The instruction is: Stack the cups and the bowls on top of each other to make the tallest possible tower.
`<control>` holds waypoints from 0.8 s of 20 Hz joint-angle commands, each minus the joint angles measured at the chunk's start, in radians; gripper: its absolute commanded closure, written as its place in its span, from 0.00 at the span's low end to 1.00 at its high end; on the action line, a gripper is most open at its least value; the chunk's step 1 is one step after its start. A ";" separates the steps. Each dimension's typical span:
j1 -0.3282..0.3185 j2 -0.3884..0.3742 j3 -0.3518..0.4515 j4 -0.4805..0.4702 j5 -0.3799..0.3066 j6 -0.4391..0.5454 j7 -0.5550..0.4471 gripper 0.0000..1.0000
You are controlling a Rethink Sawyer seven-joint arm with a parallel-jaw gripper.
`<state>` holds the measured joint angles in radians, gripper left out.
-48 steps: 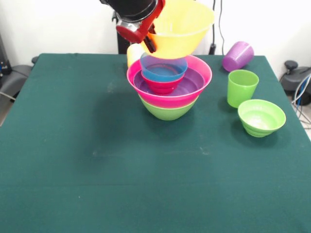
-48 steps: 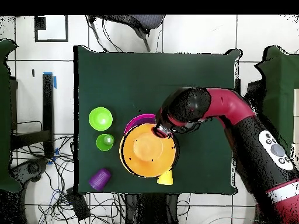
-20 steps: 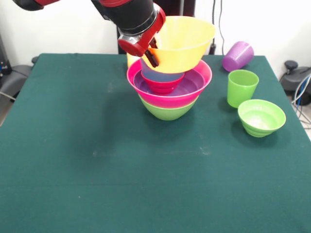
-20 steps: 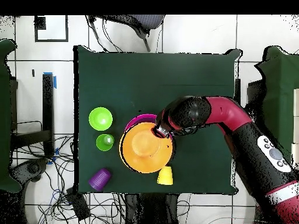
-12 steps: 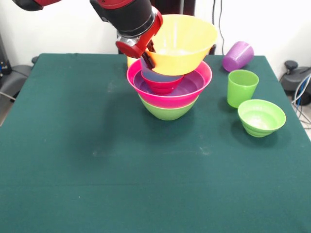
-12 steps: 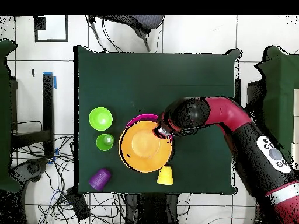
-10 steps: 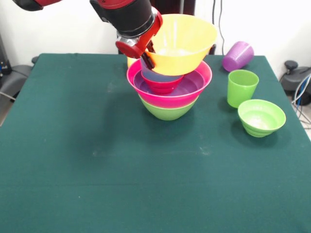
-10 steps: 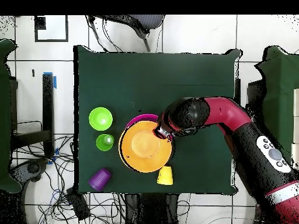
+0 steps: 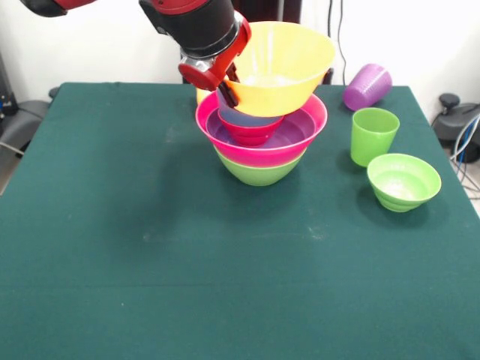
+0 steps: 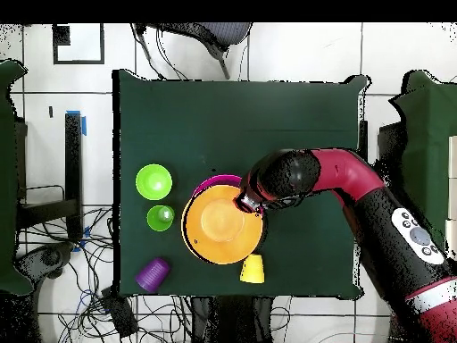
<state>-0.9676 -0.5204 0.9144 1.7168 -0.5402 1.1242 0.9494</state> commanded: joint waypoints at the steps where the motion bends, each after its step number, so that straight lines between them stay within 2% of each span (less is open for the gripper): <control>1: 0.042 0.041 -0.080 0.007 -0.108 0.009 -0.113 1.00; 16: 0.038 0.024 -0.057 -0.002 -0.070 0.092 -0.149 1.00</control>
<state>-0.9674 -0.5241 0.9142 1.7169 -0.5418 1.1377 0.9494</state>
